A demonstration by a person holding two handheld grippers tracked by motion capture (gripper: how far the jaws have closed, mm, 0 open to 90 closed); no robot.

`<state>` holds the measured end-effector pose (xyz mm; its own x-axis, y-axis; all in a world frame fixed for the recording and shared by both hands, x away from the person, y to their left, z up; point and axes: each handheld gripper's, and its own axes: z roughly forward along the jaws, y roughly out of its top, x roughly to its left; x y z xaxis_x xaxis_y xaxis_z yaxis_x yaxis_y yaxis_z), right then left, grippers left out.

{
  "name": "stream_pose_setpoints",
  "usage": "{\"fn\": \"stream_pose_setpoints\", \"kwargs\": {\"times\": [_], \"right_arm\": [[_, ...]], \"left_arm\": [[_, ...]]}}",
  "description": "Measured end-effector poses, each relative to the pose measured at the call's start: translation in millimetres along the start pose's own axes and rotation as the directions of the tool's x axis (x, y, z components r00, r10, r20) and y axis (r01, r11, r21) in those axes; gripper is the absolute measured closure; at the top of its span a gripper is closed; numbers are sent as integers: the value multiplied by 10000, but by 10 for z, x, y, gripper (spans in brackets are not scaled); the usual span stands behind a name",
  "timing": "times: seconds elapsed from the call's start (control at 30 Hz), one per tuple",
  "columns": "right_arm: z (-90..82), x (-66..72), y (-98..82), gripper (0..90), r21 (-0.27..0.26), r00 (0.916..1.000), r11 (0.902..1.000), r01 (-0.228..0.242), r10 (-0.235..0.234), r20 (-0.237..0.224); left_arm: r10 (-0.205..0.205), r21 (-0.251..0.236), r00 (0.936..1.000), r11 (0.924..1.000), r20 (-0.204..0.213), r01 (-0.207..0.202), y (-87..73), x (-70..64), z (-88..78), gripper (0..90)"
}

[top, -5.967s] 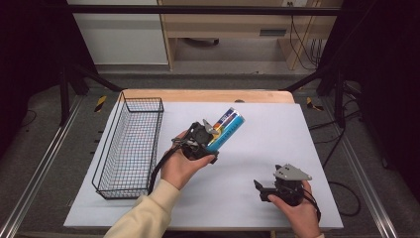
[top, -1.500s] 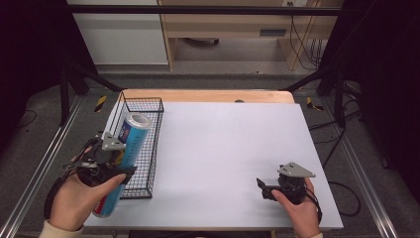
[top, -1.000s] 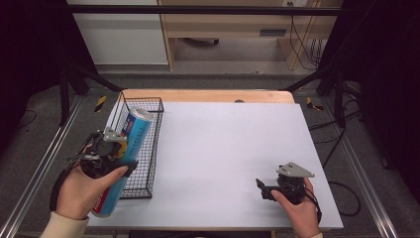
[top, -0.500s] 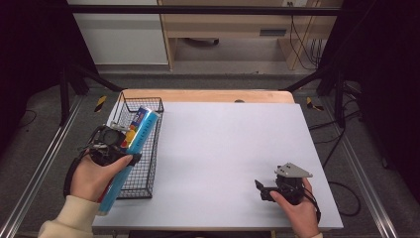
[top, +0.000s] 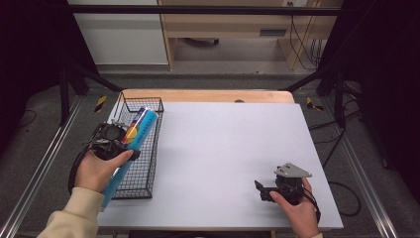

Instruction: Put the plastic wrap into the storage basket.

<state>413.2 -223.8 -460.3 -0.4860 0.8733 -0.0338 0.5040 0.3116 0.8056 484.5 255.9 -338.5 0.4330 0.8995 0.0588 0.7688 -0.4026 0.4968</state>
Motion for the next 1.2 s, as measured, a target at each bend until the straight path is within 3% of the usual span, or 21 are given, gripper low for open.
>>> {"fn": "stream_pose_setpoints", "kwargs": {"times": [0.33,0.5,0.7,1.2], "right_arm": [[-1,-2,0,60,-7,10000,10000,79,-79,-37],[-1,-1,0,61,1,9999,10000,98,-98,-41],[2,5,1,61,9,10000,10000,80,-80,-50],[1,8,1,61,36,9999,10000,84,-84,-83]], "left_arm": [[-540,213,9984,9983,148,536,-4,114,104,320],[-349,468,9993,9983,92,344,7,91,141,321],[-569,476,9983,9973,101,563,-2,122,168,320],[-657,1045,9977,9925,163,637,24,133,313,320]]}}
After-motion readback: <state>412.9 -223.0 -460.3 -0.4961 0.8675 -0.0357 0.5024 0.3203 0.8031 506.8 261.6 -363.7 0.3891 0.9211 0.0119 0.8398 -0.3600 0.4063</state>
